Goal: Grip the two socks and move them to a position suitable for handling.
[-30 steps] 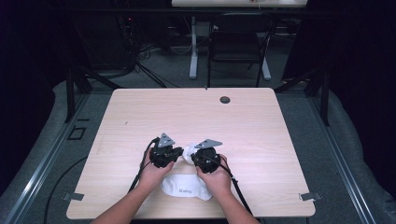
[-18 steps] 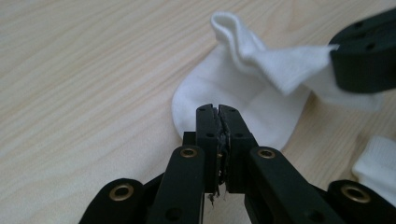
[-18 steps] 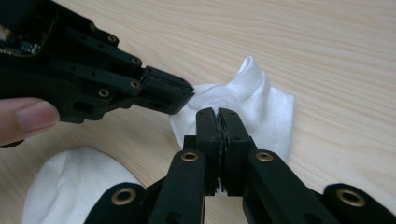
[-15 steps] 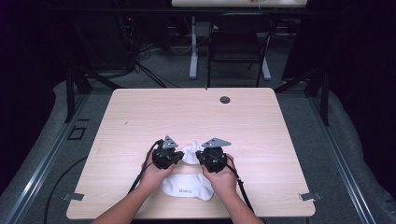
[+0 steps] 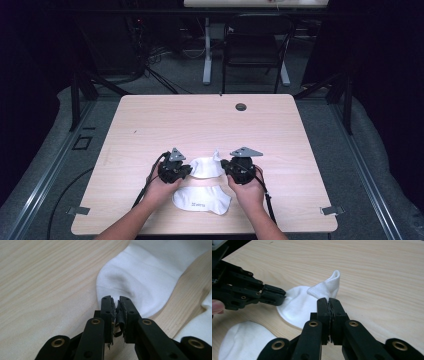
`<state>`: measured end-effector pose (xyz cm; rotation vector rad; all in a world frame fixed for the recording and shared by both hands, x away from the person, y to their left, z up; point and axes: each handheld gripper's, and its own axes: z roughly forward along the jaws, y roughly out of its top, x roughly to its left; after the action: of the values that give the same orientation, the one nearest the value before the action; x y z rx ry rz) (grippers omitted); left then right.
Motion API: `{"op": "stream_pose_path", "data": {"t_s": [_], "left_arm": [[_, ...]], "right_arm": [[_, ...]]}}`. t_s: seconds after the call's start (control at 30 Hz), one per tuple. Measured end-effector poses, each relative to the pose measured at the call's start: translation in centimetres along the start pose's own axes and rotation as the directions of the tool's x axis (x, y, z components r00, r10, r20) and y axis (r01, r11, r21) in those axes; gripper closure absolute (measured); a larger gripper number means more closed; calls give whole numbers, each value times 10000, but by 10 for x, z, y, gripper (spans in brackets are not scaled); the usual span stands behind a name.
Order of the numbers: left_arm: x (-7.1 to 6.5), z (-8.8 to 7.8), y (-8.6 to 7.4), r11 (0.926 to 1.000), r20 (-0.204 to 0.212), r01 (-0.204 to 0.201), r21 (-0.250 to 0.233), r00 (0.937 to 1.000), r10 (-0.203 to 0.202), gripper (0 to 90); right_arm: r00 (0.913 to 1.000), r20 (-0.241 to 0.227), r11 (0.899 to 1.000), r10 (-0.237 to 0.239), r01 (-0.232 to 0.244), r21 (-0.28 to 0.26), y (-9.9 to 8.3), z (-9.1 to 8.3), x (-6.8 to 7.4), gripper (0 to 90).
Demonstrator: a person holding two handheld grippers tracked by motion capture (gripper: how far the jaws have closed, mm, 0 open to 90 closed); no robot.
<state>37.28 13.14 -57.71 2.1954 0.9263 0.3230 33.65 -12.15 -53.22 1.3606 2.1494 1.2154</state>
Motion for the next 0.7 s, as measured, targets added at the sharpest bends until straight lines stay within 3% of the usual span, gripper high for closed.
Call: {"op": "stream_pose_path", "data": {"t_s": [0.23,0.5,0.6,0.67,0.7], "left_arm": [[4,-2,-5,9998,50,77,-187,10000,-76,798],[9,-4,-8,9992,169,282,-277,9995,-277,798],[10,-4,-9,9991,134,279,-317,9995,-275,798],[11,-5,-9,9993,165,255,-274,9995,-251,798],[10,-5,-9,9994,139,220,-276,9997,-216,798]], "right_arm": [[9986,455,9983,261,-283,502,-19,-1,-20,881],[9959,686,9914,590,-665,1128,-37,6,-31,857],[9941,958,9964,500,-562,632,-34,-1,-31,778],[9943,905,9975,571,-606,355,-30,-6,-29,777],[9968,682,9992,412,-410,-40,-23,-12,-24,778]]}}
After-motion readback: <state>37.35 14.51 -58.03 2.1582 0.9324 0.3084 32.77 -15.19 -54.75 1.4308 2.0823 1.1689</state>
